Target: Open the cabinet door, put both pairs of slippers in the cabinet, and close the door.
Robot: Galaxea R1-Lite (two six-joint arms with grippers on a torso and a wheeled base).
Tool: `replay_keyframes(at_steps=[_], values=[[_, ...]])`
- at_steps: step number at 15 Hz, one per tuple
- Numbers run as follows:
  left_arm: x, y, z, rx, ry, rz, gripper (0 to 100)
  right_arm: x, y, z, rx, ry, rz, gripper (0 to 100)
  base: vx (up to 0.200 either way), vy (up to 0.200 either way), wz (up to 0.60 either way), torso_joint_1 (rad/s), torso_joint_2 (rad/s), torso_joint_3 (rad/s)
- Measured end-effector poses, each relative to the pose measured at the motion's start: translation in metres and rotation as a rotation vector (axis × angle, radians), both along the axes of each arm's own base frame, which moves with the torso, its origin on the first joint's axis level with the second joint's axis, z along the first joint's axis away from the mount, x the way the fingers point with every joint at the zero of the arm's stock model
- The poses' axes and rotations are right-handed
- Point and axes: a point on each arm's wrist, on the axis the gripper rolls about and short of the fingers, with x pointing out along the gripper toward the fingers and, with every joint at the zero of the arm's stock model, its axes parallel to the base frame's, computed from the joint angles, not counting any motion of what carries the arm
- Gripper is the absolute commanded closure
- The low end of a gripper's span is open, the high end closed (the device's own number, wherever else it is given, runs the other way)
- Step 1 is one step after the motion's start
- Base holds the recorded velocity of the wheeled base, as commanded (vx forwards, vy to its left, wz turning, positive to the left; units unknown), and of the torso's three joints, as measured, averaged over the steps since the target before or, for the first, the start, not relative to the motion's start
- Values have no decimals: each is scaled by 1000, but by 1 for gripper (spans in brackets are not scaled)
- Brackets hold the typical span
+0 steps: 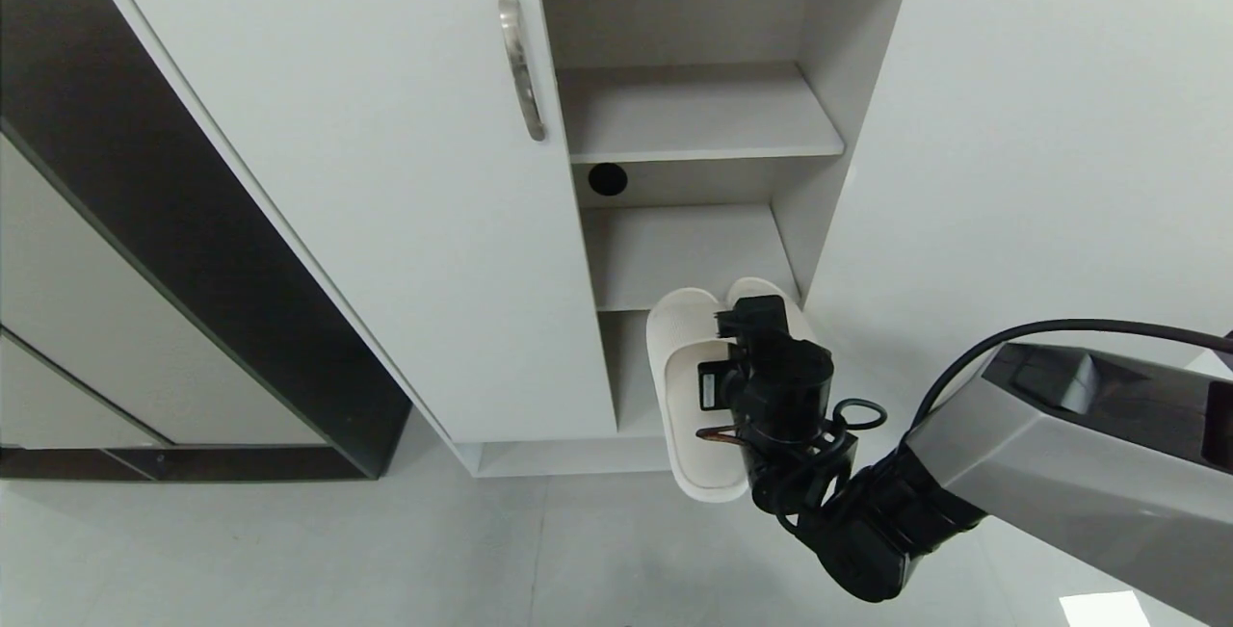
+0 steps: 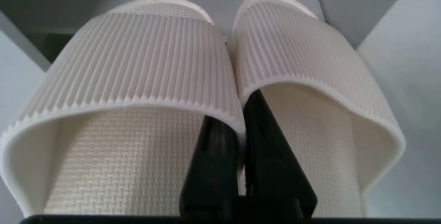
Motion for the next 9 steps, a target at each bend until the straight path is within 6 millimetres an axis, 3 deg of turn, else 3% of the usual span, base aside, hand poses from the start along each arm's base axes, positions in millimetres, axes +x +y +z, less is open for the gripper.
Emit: replay_keyframes(at_steps=[2,9], values=[[0,0,0,-4,0,0,100,0,0,1,1,-2,-4,100,0,0,0,0,0,0],[0,0,0,-9,-1,3,100,0,0,3,3,-7,-4,100,200,0,0,2,2,2]])
